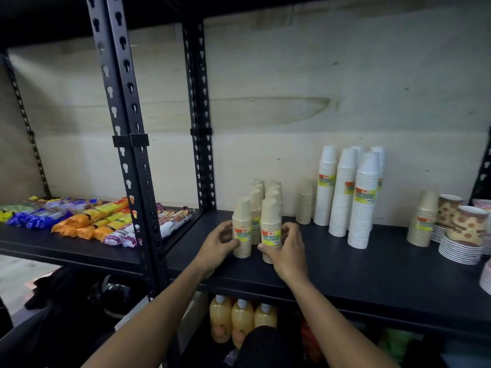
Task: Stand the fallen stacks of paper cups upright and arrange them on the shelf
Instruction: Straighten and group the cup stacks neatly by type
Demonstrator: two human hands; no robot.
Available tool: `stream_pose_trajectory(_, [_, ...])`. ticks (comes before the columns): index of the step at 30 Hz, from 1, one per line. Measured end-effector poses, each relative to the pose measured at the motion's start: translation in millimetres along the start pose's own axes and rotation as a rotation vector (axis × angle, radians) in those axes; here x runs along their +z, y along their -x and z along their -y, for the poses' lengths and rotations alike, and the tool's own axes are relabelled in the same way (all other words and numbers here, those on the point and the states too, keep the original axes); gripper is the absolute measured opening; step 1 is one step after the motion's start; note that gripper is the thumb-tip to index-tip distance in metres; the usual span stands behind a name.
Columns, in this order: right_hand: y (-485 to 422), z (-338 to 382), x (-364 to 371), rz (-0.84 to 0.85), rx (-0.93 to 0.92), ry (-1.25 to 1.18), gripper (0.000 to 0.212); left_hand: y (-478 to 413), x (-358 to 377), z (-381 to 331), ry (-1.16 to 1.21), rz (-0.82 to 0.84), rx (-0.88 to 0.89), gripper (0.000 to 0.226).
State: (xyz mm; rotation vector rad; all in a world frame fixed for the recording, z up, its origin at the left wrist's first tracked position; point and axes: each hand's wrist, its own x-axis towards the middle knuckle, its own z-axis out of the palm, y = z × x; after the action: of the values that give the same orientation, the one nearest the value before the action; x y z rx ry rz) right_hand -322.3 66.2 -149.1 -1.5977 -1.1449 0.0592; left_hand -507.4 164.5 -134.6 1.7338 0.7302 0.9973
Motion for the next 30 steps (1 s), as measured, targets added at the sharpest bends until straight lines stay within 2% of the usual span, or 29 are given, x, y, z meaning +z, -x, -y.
stream_pose_trajectory(5, [-4,1,3,-0.009,-0.002,0.008,0.072,-11,-1,5,0.033,0.068,-0.028,0.049])
stream_pose_trajectory(8, [0,-1,-1,0.028,-0.008,-0.009,0.077,-10,0,8,0.024,0.047,-0.026,0.058])
stream_pose_trajectory(11, [1,-6,-6,0.114,0.007,0.025,0.081,-7,5,10,-0.092,0.019,-0.002,0.075])
stream_pose_trajectory(13, [-1,-7,-9,0.155,0.040,0.057,0.070,-7,9,13,-0.210,-0.035,0.027,0.078])
stream_pose_trajectory(16, [-4,-8,-10,0.173,0.047,0.083,0.059,-7,11,12,-0.285,-0.100,0.039,0.066])
stream_pose_trajectory(19, [-3,-9,-8,0.150,0.031,0.090,0.057,-6,12,10,-0.250,-0.080,0.027,0.055])
stream_pose_trajectory(30, [-2,-10,-1,0.119,0.006,0.113,0.056,-9,17,14,-0.211,-0.094,0.057,0.048])
